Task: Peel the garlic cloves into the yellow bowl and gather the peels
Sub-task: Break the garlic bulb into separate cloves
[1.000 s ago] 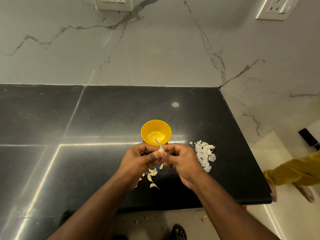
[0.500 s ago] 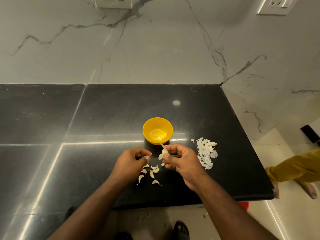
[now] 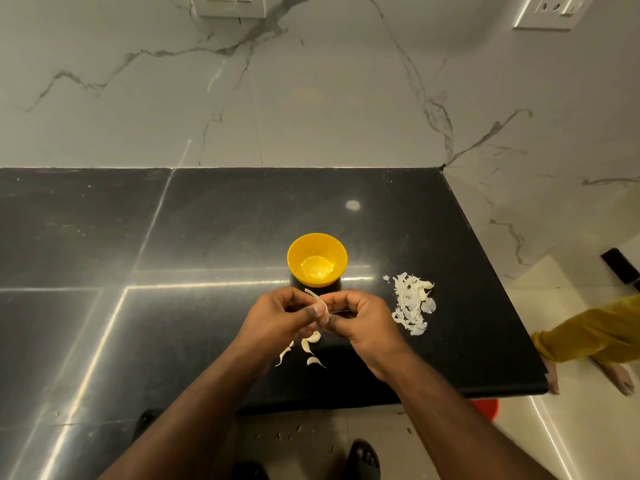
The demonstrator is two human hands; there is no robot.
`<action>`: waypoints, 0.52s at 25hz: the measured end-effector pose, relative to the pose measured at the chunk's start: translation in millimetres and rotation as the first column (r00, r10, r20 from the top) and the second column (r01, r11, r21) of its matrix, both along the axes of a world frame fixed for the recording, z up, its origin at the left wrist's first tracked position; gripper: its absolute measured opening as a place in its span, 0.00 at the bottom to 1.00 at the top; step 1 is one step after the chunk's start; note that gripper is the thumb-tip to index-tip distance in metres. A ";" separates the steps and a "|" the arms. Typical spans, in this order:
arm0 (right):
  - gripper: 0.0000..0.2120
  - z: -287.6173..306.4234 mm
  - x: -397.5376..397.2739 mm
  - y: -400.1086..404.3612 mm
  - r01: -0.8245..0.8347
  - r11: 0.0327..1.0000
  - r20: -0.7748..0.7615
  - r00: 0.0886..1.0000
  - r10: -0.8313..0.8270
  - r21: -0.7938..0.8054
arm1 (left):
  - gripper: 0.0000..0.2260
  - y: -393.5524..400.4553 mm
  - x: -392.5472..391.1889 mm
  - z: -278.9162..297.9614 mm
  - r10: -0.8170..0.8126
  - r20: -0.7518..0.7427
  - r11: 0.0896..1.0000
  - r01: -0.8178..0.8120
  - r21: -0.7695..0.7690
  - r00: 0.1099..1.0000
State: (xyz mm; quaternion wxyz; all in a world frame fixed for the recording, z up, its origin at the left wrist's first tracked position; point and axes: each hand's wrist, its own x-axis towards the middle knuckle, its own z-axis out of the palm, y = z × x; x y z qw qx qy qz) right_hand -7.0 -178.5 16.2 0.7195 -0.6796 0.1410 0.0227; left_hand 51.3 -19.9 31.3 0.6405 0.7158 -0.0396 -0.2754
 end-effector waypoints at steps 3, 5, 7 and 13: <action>0.11 -0.7 -0.3 1.0 0.019 1.000 0.006 1.000 -0.019 0.022 | 0.04 -1.2 0.6 -3.5 0.025 0.008 1.000 -0.025 -0.010 1.000; 0.11 0.6 -1.4 2.1 0.046 0.999 0.004 0.999 -0.046 0.009 | 0.04 -4.0 -2.0 -2.6 0.026 0.059 0.999 -0.027 0.019 0.998; 0.11 0.8 -2.4 2.5 0.059 0.998 0.000 0.998 -0.059 0.014 | 0.04 -7.8 -4.1 -3.0 0.042 0.090 0.999 -0.045 0.031 0.995; 0.09 4.8 -6.8 6.5 0.116 0.987 -0.045 0.993 -0.112 0.111 | 0.06 -11.1 -12.5 -7.1 0.065 0.167 0.994 -0.079 0.079 0.984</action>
